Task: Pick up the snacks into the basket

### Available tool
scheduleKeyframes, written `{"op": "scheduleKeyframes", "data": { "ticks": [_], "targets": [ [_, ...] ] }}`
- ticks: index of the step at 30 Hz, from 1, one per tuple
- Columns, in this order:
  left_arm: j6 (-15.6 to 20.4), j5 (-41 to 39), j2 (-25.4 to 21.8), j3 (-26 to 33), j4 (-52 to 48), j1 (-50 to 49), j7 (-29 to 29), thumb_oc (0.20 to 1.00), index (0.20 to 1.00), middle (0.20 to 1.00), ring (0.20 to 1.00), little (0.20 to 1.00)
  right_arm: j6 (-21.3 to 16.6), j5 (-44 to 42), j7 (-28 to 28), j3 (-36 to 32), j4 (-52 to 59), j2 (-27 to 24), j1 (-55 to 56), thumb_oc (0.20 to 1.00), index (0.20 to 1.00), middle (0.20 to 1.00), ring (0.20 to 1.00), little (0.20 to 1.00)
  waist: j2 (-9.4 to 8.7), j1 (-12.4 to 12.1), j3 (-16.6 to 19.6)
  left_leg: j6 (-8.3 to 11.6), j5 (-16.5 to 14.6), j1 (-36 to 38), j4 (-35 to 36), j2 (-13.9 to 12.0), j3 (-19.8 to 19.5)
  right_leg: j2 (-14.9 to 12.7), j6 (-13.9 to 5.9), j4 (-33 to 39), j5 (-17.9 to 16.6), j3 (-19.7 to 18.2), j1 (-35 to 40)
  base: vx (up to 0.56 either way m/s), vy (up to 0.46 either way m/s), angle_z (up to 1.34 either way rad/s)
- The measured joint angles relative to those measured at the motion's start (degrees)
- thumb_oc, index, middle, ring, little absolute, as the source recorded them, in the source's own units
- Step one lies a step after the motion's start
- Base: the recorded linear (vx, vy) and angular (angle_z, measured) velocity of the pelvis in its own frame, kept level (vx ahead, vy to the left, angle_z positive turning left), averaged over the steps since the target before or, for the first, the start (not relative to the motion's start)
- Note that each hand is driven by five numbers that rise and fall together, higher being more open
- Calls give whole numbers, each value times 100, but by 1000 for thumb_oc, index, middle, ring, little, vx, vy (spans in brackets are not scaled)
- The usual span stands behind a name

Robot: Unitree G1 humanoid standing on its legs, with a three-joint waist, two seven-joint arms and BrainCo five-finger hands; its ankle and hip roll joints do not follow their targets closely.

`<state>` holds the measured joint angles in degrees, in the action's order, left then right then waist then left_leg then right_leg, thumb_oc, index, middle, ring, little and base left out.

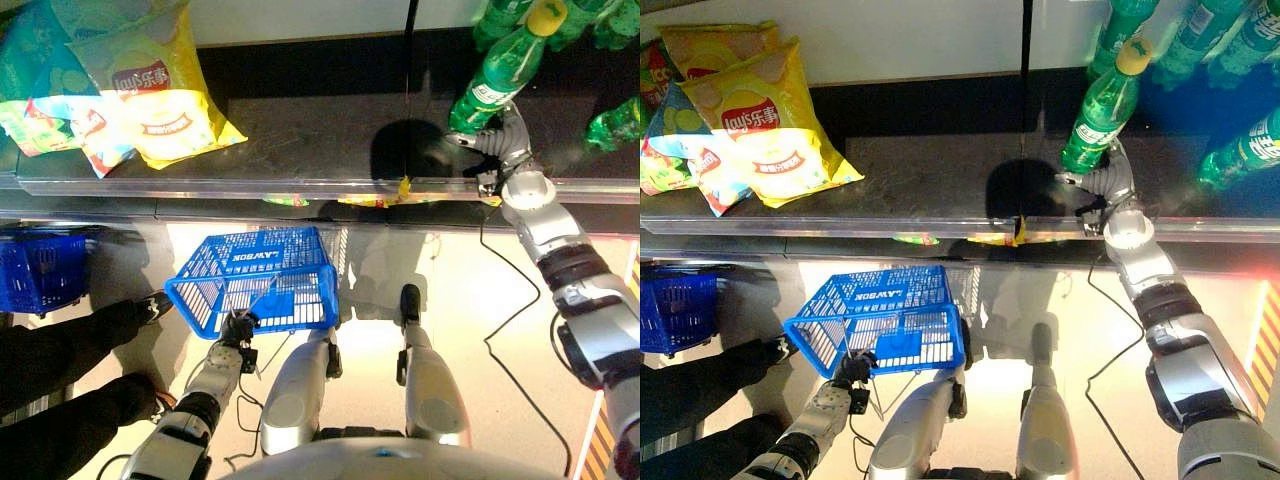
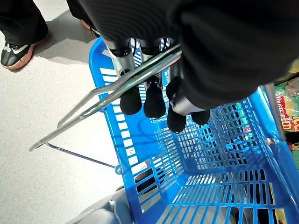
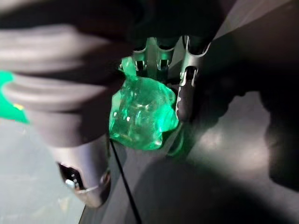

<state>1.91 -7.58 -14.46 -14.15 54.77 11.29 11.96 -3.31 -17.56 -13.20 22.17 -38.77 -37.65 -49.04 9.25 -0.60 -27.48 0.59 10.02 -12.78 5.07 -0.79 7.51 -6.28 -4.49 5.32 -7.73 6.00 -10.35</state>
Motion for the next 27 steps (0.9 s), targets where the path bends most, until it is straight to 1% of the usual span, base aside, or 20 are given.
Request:
{"op": "scheduleKeyframes", "data": {
  "ticks": [2,3,4,5,6,10,13,14,16,19,22,27],
  "targets": [
    [8,-1,3,-46,-6,-5,0,200,200,200,200,200,2,3,-3,23,-49,22,-54,445,445,445,445,445,6,-46,1,0,0,-3,1,-2,-2,2,0,6,0,1,0,0,0,0],
    [12,-3,14,-47,-6,-10,-2,200,200,200,200,200,21,6,-39,35,-139,107,-156,200,200,200,200,200,11,-58,2,3,-2,-9,0,-1,-3,1,-14,23,11,1,-6,0,0,0],
    [15,-4,30,-46,-6,-15,-6,200,200,200,200,200,20,9,-81,31,-142,128,-160,200,200,200,200,200,17,-89,4,12,-8,-13,1,0,-4,0,-27,23,20,-1,-10,12,10,-4],
    [36,-4,70,-41,-6,-32,-8,200,200,200,200,200,12,13,-170,24,-135,116,-147,200,200,200,200,200,22,-174,4,24,-17,-15,1,0,-3,2,-27,23,20,-21,-26,5,-4,-4],
    [42,-10,78,-30,-6,-37,-6,200,200,200,200,200,12,14,-193,18,-129,108,-147,200,200,200,200,200,27,-185,5,25,-16,-21,1,-1,-9,4,-26,23,19,-17,-27,0,0,0],
    [40,-140,90,96,3,-40,5,200,200,200,200,200,-8,27,-237,-71,143,126,36,200,200,200,200,200,33,-189,9,33,14,-86,0,4,-110,6,-6,-4,9,84,-39,9,-8,12],
    [12,-219,98,202,8,-39,39,200,200,200,200,200,-33,28,-247,-351,526,183,487,200,200,200,200,200,32,-201,9,21,26,-88,-1,5,-150,6,9,-5,6,128,-9,2,2,11],
    [2,-226,102,204,10,-41,49,200,200,200,200,200,-104,34,-258,-535,788,281,760,200,200,200,200,200,32,-205,9,19,27,-85,-1,9,-156,3,12,-6,13,155,3,-3,13,6],
    [-11,-227,103,218,0,-34,53,200,200,200,200,200,-145,37,-253,-618,1041,358,1025,200,200,200,200,200,32,-199,9,17,29,-73,-1,10,-154,1,12,-7,13,165,17,-5,8,2],
    [-12,-224,104,216,5,-35,70,200,200,200,200,200,-258,37,-225,-711,1190,465,1280,200,200,200,200,200,32,-189,9,11,35,-54,-1,11,-152,0,11,-6,12,167,34,0,0,0],
    [-26,-222,109,207,7,-39,76,200,200,200,200,200,-267,36,-199,-801,1273,578,1439,200,200,200,200,200,32,-194,9,12,37,-16,0,11,-145,-1,-15,-5,31,158,66,0,0,0],
    [-41,-222,118,203,1,-41,103,200,200,200,200,200,-281,9,-144,-845,1451,595,1629,200,200,200,200,200,31,-186,9,27,26,-10,1,15,-139,-8,-20,-5,30,116,62,0,0,0]
  ]
}}
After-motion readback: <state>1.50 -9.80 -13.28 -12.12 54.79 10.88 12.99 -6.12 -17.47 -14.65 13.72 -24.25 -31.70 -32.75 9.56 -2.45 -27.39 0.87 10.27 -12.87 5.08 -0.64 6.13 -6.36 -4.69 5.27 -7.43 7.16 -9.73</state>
